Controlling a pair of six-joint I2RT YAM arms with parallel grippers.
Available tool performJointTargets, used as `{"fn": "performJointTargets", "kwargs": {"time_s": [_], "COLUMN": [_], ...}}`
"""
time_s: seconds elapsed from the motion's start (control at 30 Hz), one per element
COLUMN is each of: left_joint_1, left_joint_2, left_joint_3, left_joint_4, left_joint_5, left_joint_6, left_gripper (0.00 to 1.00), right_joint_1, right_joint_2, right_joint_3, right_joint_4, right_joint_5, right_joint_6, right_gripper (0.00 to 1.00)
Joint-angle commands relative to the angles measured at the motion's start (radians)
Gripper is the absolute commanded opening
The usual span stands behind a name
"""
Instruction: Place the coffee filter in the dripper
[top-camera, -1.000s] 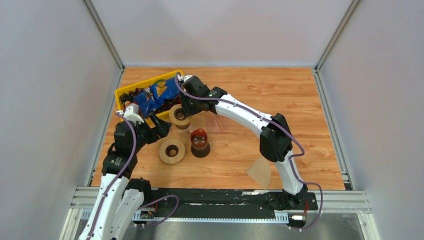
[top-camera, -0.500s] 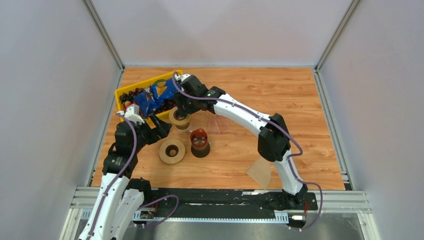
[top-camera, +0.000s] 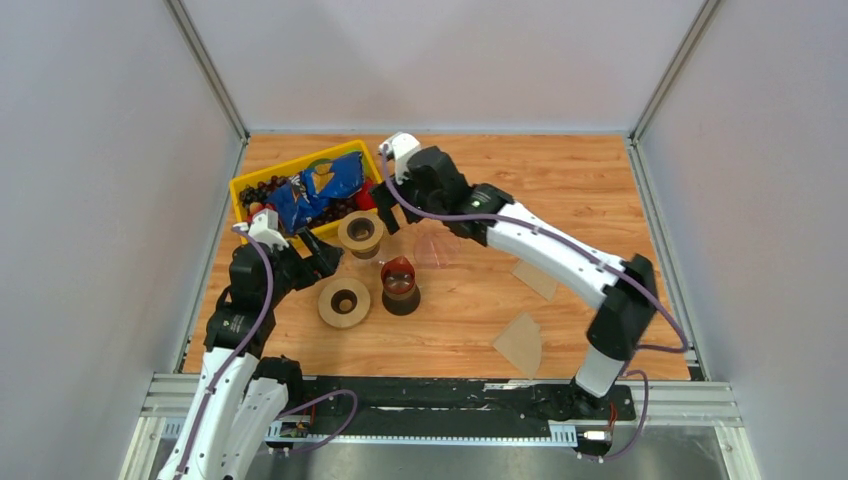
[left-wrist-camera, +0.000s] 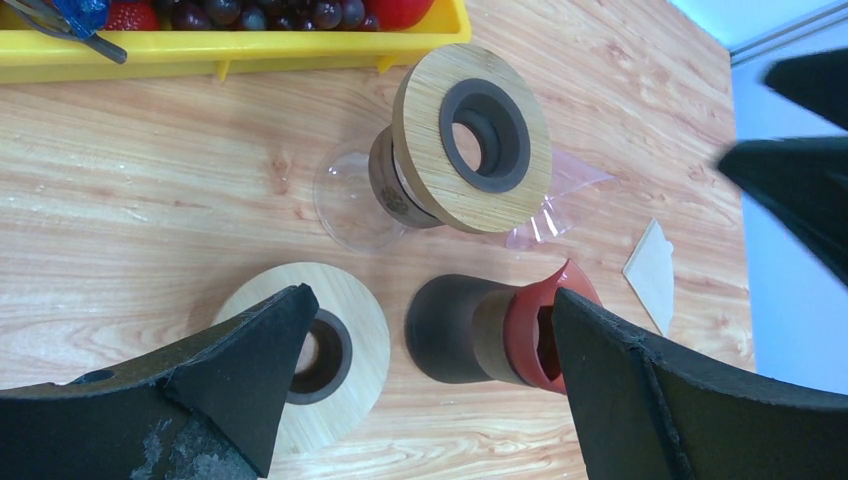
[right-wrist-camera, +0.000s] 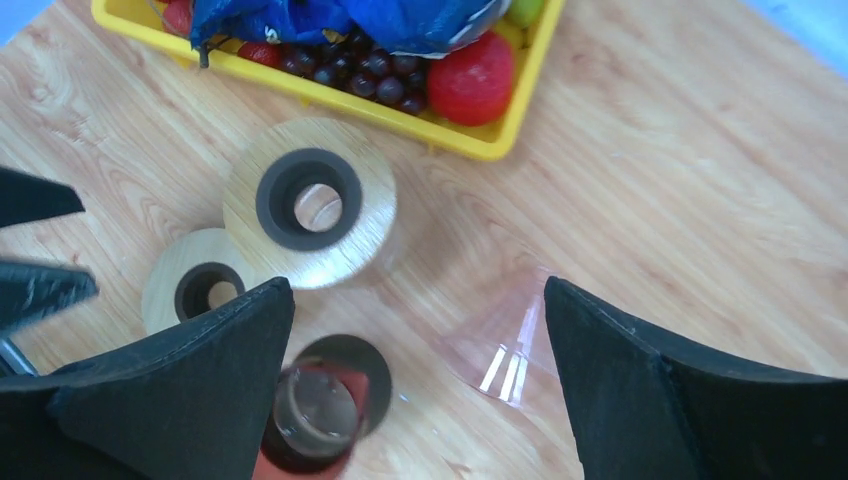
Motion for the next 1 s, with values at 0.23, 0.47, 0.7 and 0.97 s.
{"fn": "performJointTargets", "kwargs": {"time_s": [0.23, 0.47, 0.7, 0.97], "left_joint_1": [0.005, 0.004, 0.005, 0.005], "left_joint_2": [0.001, 0.009, 0.027, 0.038], "left_joint_3": [0.013, 0.017, 0.027, 0.029], "left_joint_4": [0.013, -0.003, -0.050, -0.076], "left_joint_5": [0.005, -0.011, -0.059, -0.108], "left_joint_6": [-0.006, -0.024, -0.047, -0.080], "left_gripper": [1.00, 1.00, 1.00, 1.00], "right_joint_1": [-0.191, -0.399, -0.450, -0.446], "right_joint_2": [-0.518, -0.667, -0.646, -0.408], "right_joint_3": [-0.517, -0.714, -0.798, -0.662], "right_joint_4": [0.288, 0.309, 0.309, 0.309], "right_joint_5": [-0.166, -0.527, -0.666, -0.790], "right_joint_6": [-0.300, -0.660, -0.989, -1.021], "right_gripper": [1.00, 1.00, 1.00, 1.00]}}
